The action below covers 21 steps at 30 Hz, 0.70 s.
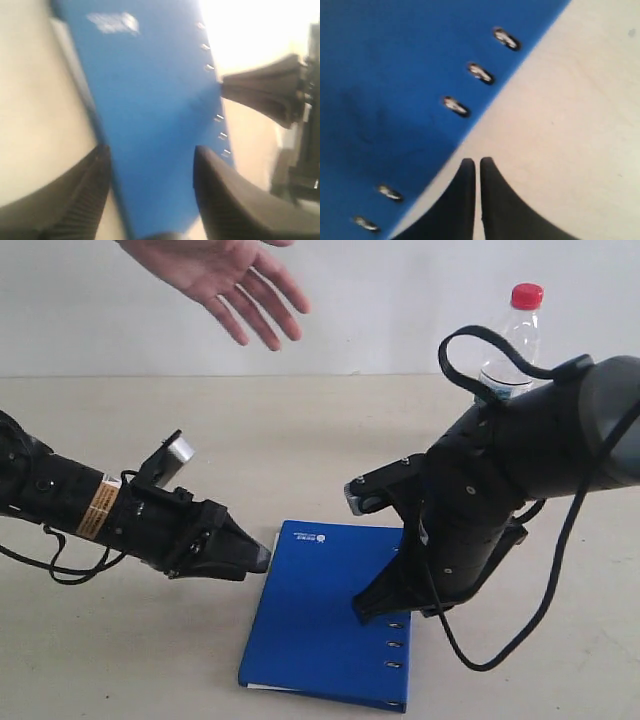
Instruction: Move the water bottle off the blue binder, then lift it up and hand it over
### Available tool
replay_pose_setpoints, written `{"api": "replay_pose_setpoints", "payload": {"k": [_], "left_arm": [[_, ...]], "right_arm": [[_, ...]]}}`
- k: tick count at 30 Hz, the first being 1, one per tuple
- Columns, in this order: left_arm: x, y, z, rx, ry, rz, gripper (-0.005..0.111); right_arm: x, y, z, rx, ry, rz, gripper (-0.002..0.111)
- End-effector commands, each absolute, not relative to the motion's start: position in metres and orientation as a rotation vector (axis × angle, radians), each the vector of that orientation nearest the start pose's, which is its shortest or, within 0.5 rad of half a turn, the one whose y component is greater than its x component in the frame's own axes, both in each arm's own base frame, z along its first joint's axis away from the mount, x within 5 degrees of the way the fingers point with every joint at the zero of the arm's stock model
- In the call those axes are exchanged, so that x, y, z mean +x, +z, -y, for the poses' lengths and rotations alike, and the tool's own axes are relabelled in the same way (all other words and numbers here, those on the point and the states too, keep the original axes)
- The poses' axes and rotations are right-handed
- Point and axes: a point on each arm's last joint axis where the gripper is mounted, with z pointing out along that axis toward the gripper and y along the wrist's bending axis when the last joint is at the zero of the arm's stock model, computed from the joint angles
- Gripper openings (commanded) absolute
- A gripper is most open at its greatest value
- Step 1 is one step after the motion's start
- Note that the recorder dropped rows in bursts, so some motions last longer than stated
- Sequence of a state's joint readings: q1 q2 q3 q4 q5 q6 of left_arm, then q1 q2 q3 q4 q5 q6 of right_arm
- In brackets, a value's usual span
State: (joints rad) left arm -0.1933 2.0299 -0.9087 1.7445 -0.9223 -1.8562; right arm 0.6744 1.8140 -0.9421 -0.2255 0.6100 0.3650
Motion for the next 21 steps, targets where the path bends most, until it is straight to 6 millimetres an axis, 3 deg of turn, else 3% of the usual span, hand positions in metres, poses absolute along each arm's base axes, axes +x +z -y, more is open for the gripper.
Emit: {"api": "replay_pose_setpoints", "payload": {"k": [1,8,16,21], "left_arm": [[0.306,0.095,0.128,0.400,-1.245,-2.635,0.048],[0.288,0.087,0.163,0.541,-1.284,-2.675,0.048],[0.290,0.084,0.156,0.478,-1.255,-2.699,0.048],[0.281,0.090,0.166,0.543,-1.397,-2.680,0.048]], "right_arm": [[0.258,0.146,-0.170,-0.618,-0.285,-2.783,0.000],[0.253,0.127,-0.182,-0.645,-0.113,-2.877,0.000],[0.252,0.126,-0.184,-0.668,-0.083,-2.876,0.000],[0.253,0.126,-0.184,-0.667,-0.078,-2.871,0.000]]}}
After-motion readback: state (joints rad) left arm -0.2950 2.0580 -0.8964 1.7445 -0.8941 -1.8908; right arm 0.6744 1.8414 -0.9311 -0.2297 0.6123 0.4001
